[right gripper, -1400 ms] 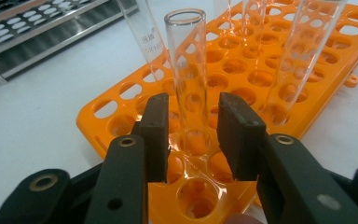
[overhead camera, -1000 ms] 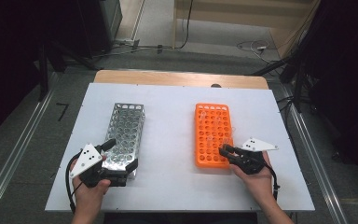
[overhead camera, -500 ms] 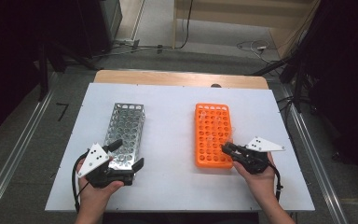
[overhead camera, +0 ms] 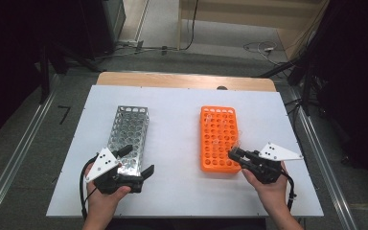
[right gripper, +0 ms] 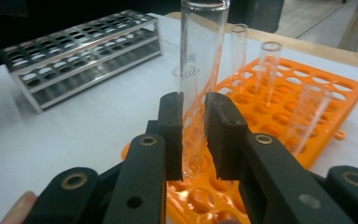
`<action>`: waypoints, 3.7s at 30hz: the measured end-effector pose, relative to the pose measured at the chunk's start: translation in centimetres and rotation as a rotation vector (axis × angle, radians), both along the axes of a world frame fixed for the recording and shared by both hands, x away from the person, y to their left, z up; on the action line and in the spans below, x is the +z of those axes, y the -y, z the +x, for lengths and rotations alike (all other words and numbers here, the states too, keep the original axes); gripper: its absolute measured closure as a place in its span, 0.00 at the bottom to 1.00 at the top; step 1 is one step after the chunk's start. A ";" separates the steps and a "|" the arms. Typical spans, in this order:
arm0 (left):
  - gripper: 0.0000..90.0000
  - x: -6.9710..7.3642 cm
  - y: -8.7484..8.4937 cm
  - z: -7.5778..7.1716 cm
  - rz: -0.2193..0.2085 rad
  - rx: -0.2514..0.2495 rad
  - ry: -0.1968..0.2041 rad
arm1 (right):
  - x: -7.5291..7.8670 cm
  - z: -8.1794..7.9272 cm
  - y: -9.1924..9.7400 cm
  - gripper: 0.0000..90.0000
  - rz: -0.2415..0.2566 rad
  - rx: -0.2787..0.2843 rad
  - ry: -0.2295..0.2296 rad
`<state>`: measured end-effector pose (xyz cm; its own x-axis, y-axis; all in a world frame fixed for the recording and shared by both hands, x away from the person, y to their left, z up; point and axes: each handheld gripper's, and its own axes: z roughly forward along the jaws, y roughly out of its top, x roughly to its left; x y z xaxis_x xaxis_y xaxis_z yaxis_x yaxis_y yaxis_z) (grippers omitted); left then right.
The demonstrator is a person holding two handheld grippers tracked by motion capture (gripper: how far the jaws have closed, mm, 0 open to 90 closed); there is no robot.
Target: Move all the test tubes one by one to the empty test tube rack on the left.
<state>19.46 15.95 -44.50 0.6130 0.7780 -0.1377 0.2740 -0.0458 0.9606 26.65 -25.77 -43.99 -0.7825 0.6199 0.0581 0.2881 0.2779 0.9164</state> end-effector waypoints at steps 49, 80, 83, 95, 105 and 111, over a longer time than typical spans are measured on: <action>0.52 1.4 8.4 -0.9 0.014 -0.272 -0.079 | -1.9 -4.6 -9.1 0.83 -0.127 0.327 -0.050; 0.85 1.2 9.4 -0.7 0.062 -0.272 -0.089 | -1.9 -4.8 -9.2 0.63 -0.106 0.368 -0.055; 0.85 1.4 8.9 -0.5 0.058 -0.254 -0.090 | -1.6 -4.7 -8.5 0.45 -0.082 0.356 -0.049; 0.85 2.3 6.8 0.5 0.046 -0.180 -0.084 | -1.0 -3.6 -4.8 0.09 -0.039 0.300 -0.071; 0.85 3.4 5.3 2.3 0.045 -0.133 -0.077 | -0.9 -2.0 -0.6 0.00 0.002 0.201 -0.075; 0.85 3.6 5.0 4.0 0.048 -0.093 -0.086 | -0.6 -1.4 1.7 0.00 0.020 0.147 -0.065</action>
<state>23.45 10.99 -40.86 0.6702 0.7254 -0.1569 0.3479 -0.1204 0.9298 25.22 -27.48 -44.62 -0.8590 0.4970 0.1229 0.3044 0.3029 0.9031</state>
